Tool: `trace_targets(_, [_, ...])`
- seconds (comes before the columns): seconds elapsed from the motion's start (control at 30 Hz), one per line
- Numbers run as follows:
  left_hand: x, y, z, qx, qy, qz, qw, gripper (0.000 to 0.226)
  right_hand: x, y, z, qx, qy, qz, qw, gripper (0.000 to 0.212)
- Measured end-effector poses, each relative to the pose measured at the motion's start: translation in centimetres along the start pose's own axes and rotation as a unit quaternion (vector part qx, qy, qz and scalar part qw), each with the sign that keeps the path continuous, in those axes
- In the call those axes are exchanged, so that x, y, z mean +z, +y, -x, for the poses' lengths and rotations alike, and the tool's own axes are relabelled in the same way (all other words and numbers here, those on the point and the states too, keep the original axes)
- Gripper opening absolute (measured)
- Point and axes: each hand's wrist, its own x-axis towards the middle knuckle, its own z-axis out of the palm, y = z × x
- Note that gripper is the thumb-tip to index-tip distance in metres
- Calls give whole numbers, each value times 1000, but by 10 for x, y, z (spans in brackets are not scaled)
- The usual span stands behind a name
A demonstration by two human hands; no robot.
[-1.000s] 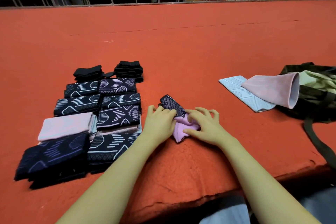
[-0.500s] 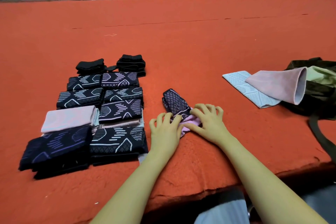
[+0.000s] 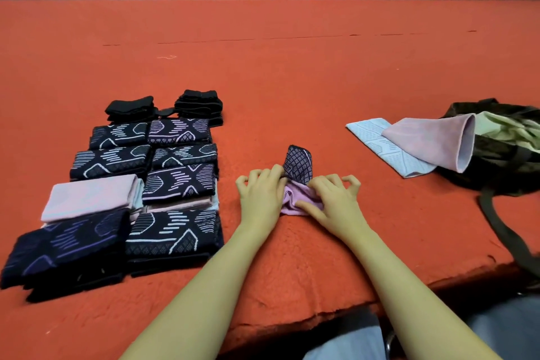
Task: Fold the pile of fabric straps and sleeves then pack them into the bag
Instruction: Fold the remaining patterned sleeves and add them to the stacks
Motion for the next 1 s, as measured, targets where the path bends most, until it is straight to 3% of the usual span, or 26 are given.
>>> trace_targets(0.1, [2, -7, 1, -17, -14, 51, 998, 29, 8, 5, -5, 21, 7, 7, 1000, 33])
trace_targets(0.23, [-1, -13, 10, 16, -71, 45, 996, 64, 14, 11, -12, 56, 1, -3, 998, 33])
trace_targets(0.3, [-3, -15, 15, 23, -77, 22, 997, 67, 16, 12, -13, 71, -1, -8, 997, 33])
trace_targets(0.47, [2, -15, 18, 19, -53, 0, 998, 54, 13, 11, -13, 111, -9, -26, 993, 34])
trace_targets(0.57, [7, -14, 13, -10, -26, 1, 1000, 41, 7, 9, -5, 95, -3, -92, 991, 27])
trace_targets(0.67, [8, -14, 9, -26, -14, -3, 1000, 35, 0, 6, 5, 68, -20, -132, 989, 35])
trace_targets(0.8, [4, -14, 7, -52, -1, -2, 999, 46, -2, 2, 16, 55, -37, -144, 987, 31])
trace_targets(0.93, [1, -16, 9, -61, 47, 40, 996, 26, -1, -1, 12, 54, -46, -152, 986, 28])
trace_targets(1.0, [0, -16, 10, -64, 69, 44, 995, 26, 2, -4, 9, 30, -37, -126, 991, 27])
